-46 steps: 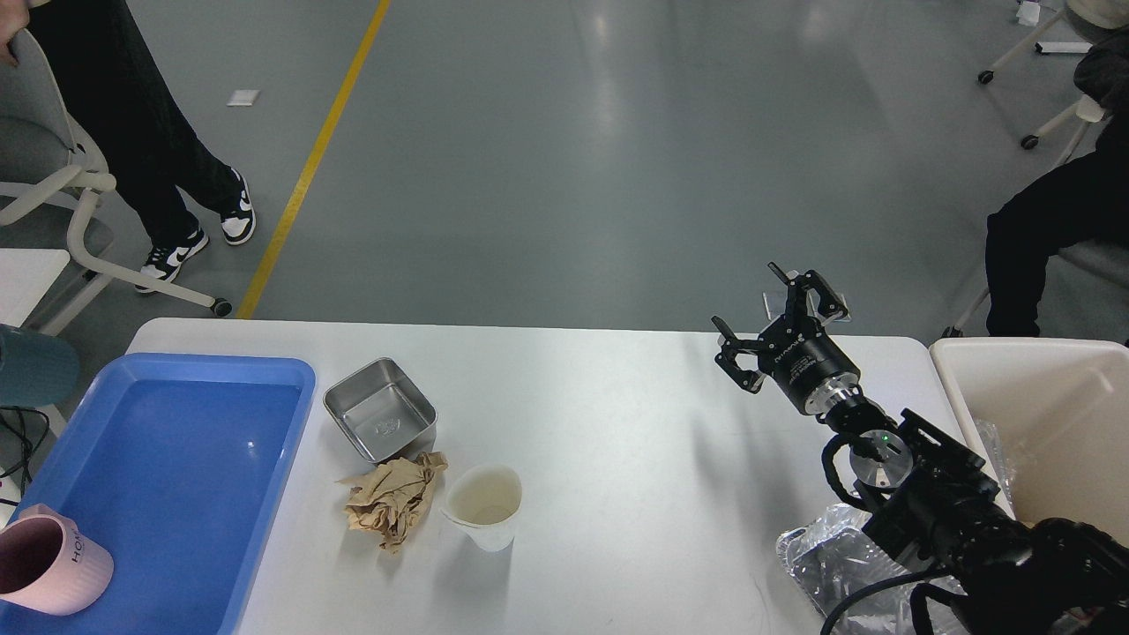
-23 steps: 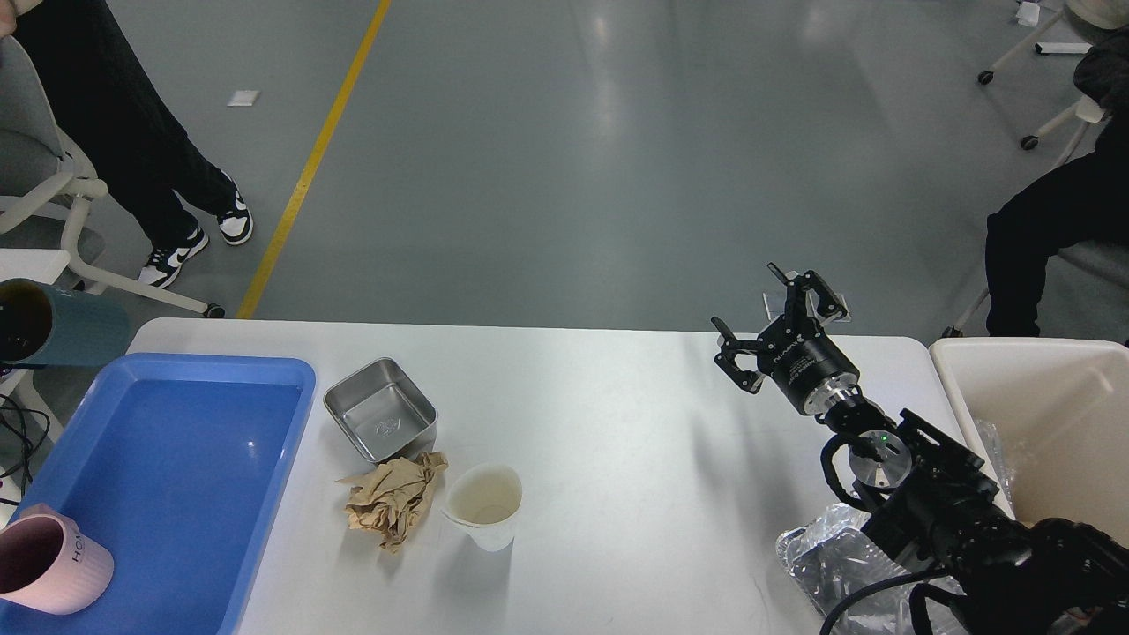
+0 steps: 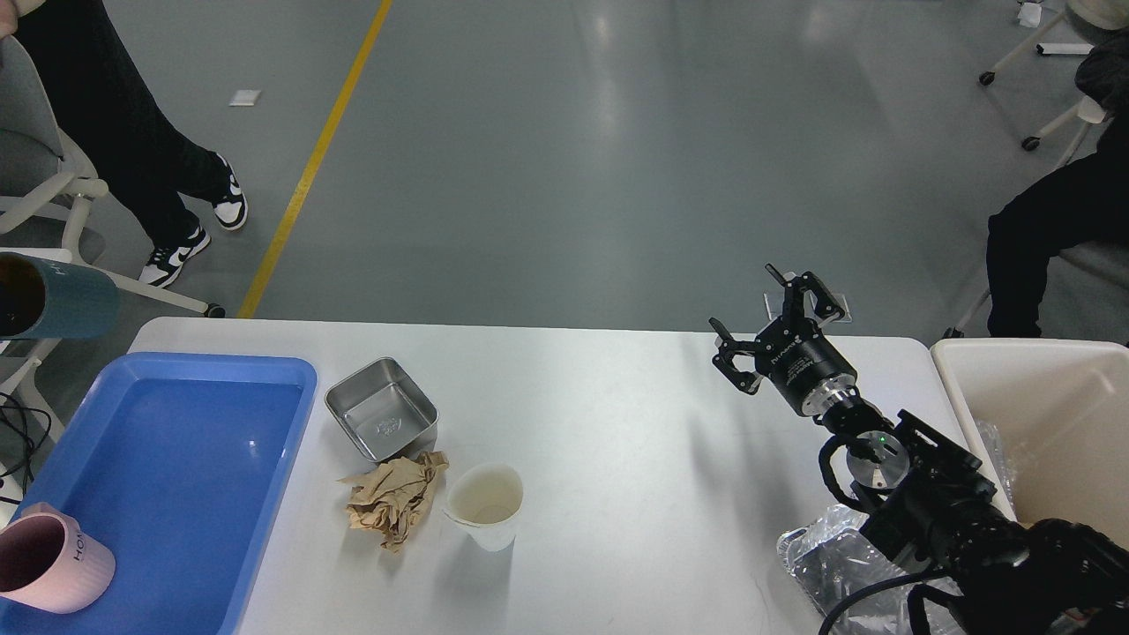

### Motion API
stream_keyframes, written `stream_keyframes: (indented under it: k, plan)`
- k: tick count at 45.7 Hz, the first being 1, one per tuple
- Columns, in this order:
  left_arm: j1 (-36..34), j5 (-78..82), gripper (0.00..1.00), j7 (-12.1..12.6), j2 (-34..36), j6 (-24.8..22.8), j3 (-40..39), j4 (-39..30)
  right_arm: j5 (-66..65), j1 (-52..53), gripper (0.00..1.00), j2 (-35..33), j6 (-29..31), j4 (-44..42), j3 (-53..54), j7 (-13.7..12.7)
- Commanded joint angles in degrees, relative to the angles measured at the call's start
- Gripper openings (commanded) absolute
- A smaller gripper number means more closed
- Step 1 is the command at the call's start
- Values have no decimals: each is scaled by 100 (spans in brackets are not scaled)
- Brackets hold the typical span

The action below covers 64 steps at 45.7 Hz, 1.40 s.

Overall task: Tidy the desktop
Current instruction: 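Lower the dark green mug into the blue tray and open the left gripper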

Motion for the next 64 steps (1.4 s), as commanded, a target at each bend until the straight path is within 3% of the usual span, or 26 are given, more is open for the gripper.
stream_keyframes:
  k: [1,11,20,41,50,64]
  plan:
    - [32,361,0,-589,194,129,439,-221,0,4,100,0,0,0,0,0]
    - [85,766,1,-1723,651,420,1660,-774,0,-14,100,0,0,0,0,0]
    - [76,722,1,-2260,1406,17,2847,-1636,0,4,100,9,9,0,0,0]
    - [699,651,1,-2172,1715,0,3182,-2585,0,12,100,18,9,0,0,0]
    - [1157,660,2,-1917,1618,0,3296,-3034,0,12,100,18,9,0,0,0]
    - [1464,687,2,-1873,1609,0,3761,-3201,0,-5,100,9,18,0,0,0]
